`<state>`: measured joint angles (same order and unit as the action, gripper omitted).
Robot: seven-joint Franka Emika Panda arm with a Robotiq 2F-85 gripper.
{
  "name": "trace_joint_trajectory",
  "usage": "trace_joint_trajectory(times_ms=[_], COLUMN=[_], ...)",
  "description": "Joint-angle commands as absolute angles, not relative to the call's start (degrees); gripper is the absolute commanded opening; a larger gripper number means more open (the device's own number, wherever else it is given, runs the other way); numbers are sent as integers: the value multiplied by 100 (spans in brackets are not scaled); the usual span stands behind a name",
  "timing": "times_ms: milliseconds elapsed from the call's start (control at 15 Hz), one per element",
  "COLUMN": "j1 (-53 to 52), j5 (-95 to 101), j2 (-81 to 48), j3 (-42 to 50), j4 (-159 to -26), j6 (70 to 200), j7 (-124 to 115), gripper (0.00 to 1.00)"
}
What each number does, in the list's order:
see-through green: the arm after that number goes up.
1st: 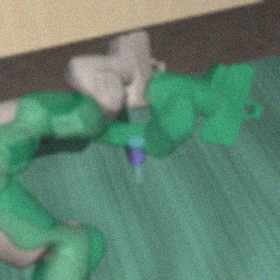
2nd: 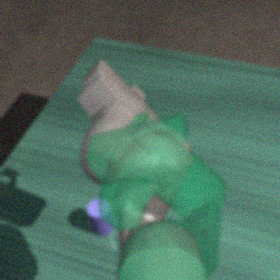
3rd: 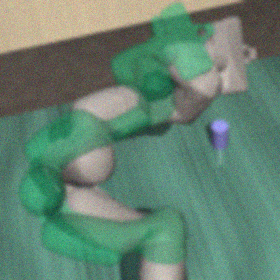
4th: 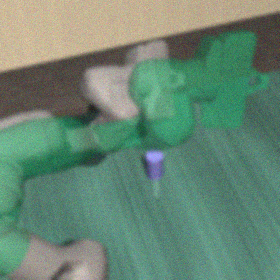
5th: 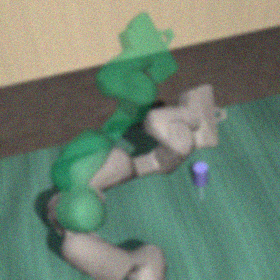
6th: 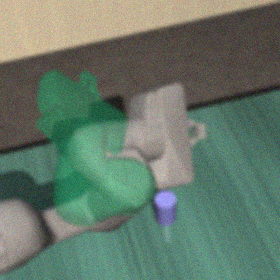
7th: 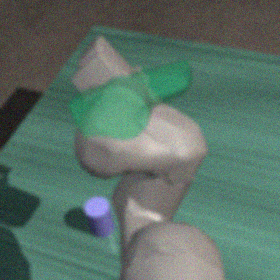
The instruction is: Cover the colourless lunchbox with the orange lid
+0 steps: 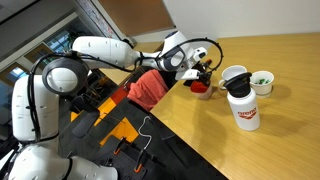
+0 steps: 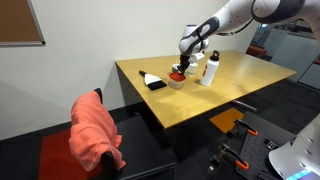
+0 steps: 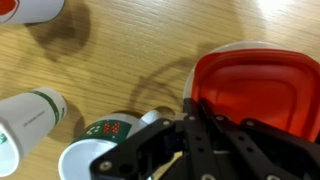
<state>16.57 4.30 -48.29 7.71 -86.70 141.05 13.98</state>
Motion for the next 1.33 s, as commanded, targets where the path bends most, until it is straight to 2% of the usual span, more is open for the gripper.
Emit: trace_joint_trajectory(times_ms=[0, 200, 267, 400, 933, 1267], j1=[1539, 1516, 1501, 1473, 1541, 1595], j5=[561, 583, 597, 607, 547, 518], j2=[-4841, -4867, -4869, -4850, -4410, -3835], j3=[887, 916, 935, 964, 873, 790], j4=[-8687, -8671, -8671, -8699, -9080, -9516], j6=[14099, 14111, 14124, 14156, 14481, 14278], j7=[1174, 1149, 1136, 1098, 1235, 1437], gripper=[2, 2, 32, 40, 99, 100])
